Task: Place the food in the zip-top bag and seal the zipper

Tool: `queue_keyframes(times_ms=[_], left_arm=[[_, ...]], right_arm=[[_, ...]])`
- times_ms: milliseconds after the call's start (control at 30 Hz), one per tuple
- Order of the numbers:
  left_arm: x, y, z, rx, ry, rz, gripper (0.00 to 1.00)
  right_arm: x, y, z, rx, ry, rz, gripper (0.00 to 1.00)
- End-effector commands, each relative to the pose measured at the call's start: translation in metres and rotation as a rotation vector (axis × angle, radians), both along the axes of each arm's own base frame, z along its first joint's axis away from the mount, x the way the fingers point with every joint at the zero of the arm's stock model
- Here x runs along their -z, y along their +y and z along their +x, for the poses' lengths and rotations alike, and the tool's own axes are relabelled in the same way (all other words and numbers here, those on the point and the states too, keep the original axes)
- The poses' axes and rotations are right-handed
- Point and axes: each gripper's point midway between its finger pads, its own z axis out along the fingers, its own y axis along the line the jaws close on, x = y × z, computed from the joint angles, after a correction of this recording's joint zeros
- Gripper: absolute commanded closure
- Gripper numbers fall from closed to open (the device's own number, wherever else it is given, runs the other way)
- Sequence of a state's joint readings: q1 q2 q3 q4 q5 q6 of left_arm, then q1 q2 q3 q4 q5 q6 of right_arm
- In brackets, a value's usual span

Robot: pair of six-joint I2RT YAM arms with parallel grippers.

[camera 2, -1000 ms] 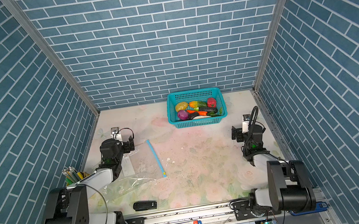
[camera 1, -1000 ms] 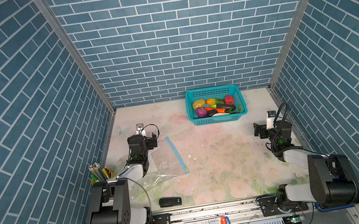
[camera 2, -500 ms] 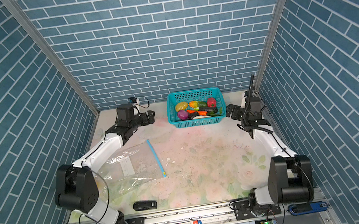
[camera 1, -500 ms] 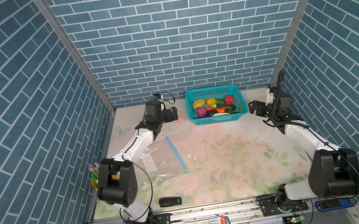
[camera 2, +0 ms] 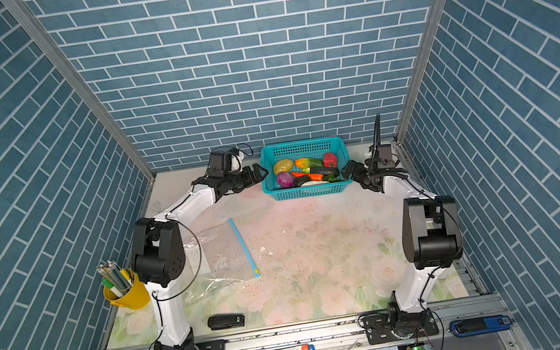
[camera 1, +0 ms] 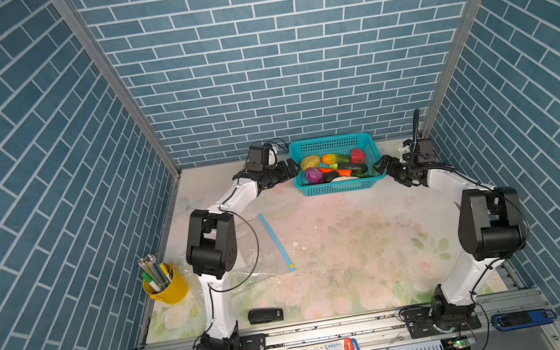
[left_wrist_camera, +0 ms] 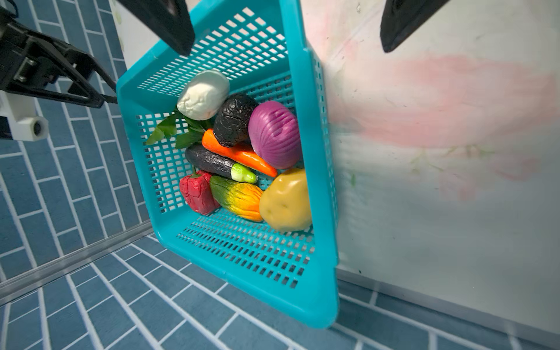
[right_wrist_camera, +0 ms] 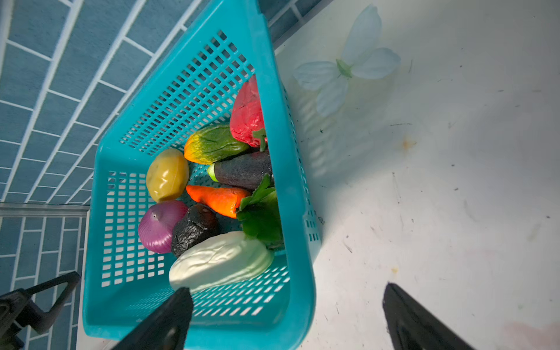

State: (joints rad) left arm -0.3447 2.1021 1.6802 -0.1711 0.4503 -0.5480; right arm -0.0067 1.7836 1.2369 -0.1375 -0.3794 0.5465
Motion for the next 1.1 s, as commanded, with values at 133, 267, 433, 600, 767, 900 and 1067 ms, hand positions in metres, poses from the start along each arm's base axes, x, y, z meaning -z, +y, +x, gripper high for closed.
queue_keyframes(times_ms=[133,267,433,600,767,900,1067], left_arm=[[-0.011,-0.040,-0.004,0.073,0.014,-0.077,0.02],[-0.013,-0.057,-0.007,0.095,0.008,-0.093,0.03],[-0.015,-0.073,-0.010,0.120,0.002,-0.093,0.03],[-0.011,-0.084,-0.008,0.133,0.013,-0.090,0.03],[-0.009,-0.091,-0.006,0.132,0.014,-0.102,0.03],[-0.012,-0.095,-0.007,0.136,0.016,-0.121,0.03],[-0.028,-0.068,-0.006,0.079,-0.025,-0.093,0.03]], right_arm=[[-0.016,0.009,0.021,-0.005,-0.023,0.066,0.01],[-0.026,0.010,0.025,-0.007,-0.045,0.067,0.02],[-0.037,0.011,0.028,-0.016,-0.059,0.067,0.03],[-0.041,0.005,0.026,-0.011,-0.054,0.023,0.03],[-0.034,0.000,0.021,-0.001,-0.038,-0.009,0.04],[-0.027,-0.006,0.018,0.010,-0.021,-0.027,0.05],[-0.024,-0.014,0.013,0.022,-0.001,-0.074,0.05]])
